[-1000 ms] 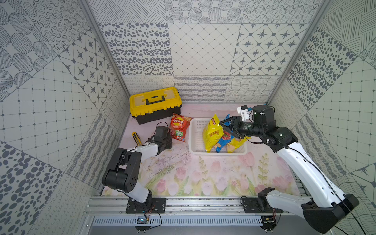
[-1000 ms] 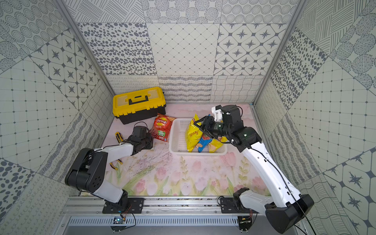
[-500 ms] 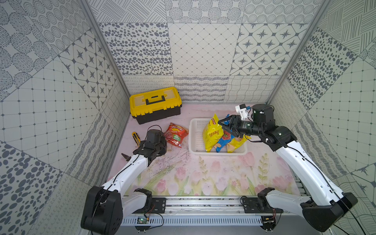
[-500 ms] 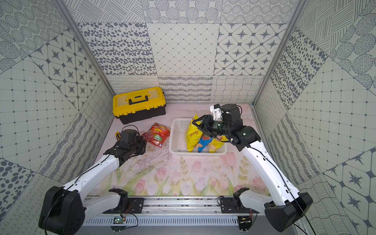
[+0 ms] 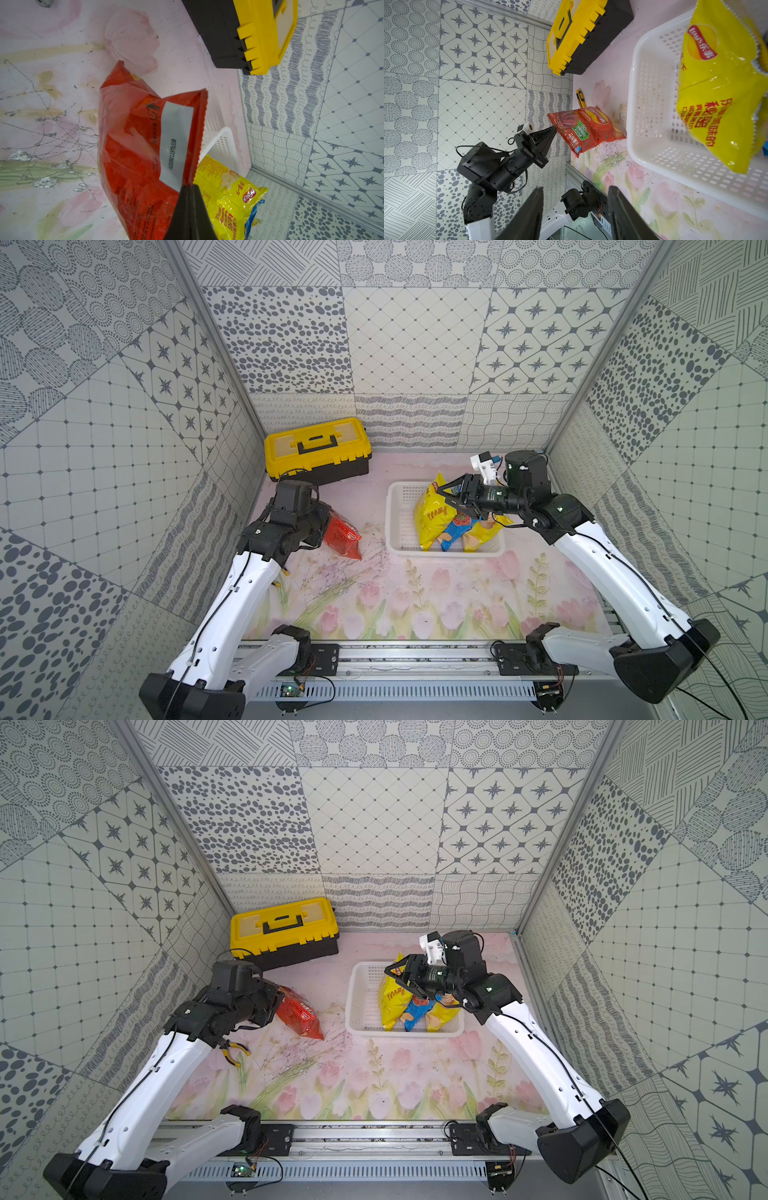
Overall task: Put the potato chips into the basket
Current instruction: Pick up the potato chip from the center of the board.
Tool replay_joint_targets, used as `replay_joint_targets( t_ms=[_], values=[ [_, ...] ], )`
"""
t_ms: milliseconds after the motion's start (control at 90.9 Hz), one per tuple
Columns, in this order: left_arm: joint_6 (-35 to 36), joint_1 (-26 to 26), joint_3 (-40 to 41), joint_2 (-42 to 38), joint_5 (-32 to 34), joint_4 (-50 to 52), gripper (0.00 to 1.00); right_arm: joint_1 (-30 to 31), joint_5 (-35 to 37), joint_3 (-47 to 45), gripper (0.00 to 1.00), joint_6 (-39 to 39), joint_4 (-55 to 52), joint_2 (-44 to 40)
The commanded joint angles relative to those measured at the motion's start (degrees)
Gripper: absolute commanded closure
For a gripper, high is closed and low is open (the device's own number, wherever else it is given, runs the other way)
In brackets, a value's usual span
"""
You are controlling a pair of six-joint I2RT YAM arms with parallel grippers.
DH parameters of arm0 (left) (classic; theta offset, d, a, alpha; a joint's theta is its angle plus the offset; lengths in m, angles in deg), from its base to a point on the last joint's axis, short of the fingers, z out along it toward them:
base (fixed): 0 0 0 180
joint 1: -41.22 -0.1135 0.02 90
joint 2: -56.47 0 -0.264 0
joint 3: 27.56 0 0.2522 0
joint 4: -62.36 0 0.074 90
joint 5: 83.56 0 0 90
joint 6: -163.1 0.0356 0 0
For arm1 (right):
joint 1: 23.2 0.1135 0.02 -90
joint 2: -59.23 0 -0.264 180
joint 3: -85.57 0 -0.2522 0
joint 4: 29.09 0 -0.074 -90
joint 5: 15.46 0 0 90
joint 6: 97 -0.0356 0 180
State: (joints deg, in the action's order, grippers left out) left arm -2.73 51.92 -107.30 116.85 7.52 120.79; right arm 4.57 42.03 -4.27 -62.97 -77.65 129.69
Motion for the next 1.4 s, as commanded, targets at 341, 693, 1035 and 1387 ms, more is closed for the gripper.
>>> replay_joint_targets(
  t_ms=[341, 693, 1035, 1387],
  values=[
    [18.9, -0.2, -18.9, 7.4, -14.6, 16.7, 1.0, 1.1, 0.1, -0.3, 0.46, -0.3, 2.8, -2.7],
    [23.6, -0.2, -36.1, 15.5, -22.2, 21.2, 1.0, 1.1, 0.9, -0.6, 0.46, 0.0, 1.2, -4.9],
    [24.4, -0.2, -48.3, 24.5, -36.5, 18.1, 1.0, 1.1, 1.1, -0.9, 0.46, -0.2, 1.2, -5.2],
    [17.2, 0.3, -47.6, 30.0, -48.9, 4.3, 1.0, 1.1, 1.9, -0.5, 0.46, -0.2, 1.1, -6.0]
  ],
)
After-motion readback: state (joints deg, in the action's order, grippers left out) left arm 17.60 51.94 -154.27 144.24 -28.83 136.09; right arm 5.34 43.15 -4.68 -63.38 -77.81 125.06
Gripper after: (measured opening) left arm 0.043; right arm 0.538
